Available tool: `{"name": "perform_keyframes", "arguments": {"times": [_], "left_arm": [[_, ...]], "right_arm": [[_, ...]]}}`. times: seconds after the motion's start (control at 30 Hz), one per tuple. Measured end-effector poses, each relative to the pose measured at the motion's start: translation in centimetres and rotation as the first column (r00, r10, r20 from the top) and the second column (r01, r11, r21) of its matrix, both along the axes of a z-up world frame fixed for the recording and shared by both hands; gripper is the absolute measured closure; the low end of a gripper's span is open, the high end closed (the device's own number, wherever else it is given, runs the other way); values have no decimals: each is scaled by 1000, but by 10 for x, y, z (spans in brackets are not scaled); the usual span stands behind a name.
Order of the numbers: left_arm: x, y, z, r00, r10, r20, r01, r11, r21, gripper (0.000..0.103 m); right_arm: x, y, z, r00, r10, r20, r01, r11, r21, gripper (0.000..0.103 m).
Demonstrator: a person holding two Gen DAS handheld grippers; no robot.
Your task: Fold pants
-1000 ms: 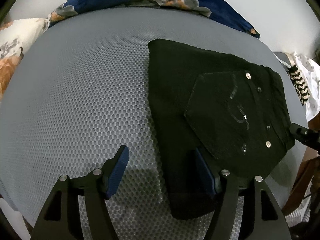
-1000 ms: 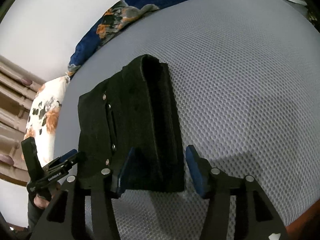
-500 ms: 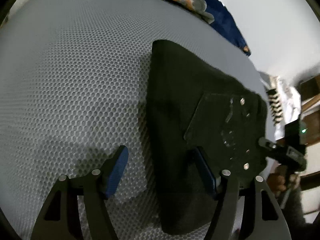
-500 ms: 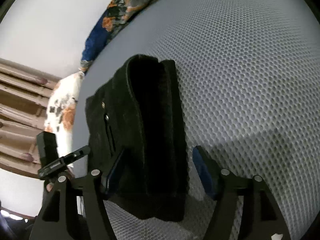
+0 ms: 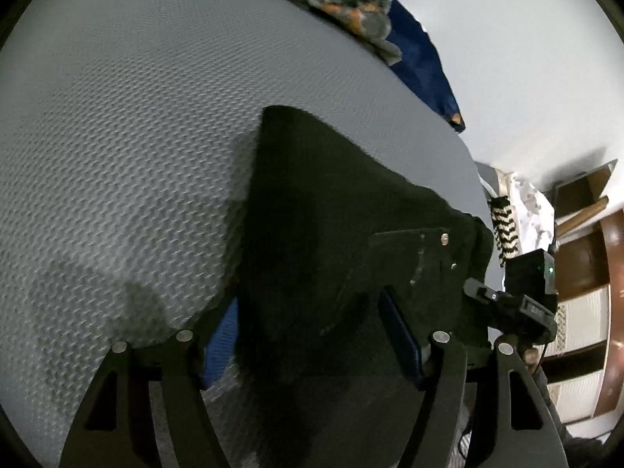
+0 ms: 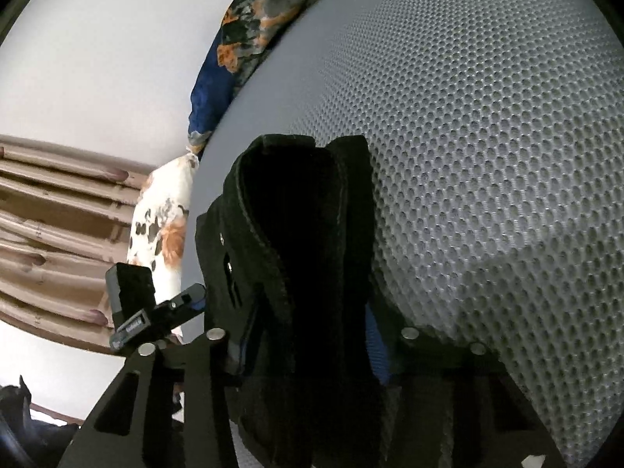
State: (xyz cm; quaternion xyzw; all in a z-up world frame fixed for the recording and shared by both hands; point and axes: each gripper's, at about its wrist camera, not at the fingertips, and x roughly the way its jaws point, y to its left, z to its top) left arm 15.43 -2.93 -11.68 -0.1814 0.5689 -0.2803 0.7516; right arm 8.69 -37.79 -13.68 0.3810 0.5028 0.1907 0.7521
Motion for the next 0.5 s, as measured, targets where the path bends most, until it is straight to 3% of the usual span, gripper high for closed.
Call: {"name": "perform_keyframes", "arguments": {"times": [0.07,0.13,0.2,0.27,0.5], "left_arm": [[-2,-5,1,1000,-7,20,7,1000,20,41],[-3,-7,3,999,-3,38,1,999,49,52],[-2,-4,7,999,6,42,-7,999,43,70],[-1,2,11,999,19,36,-20,999,27,78],[6,13,41,991,44,123,-53,996,67,82]], "right_arm": [[-1,5,3,1000,-12,9,12,1000,-6,74],[-2,10,12,999,-17,31,18,1000,-20,77],[-3,16,24,998,-19,53,21,1000,-22,78],[-1,25,35,998,-13,67,15,1000,-25,79],[21,45,65,994,17,111,-11,998,-61,80]]}}
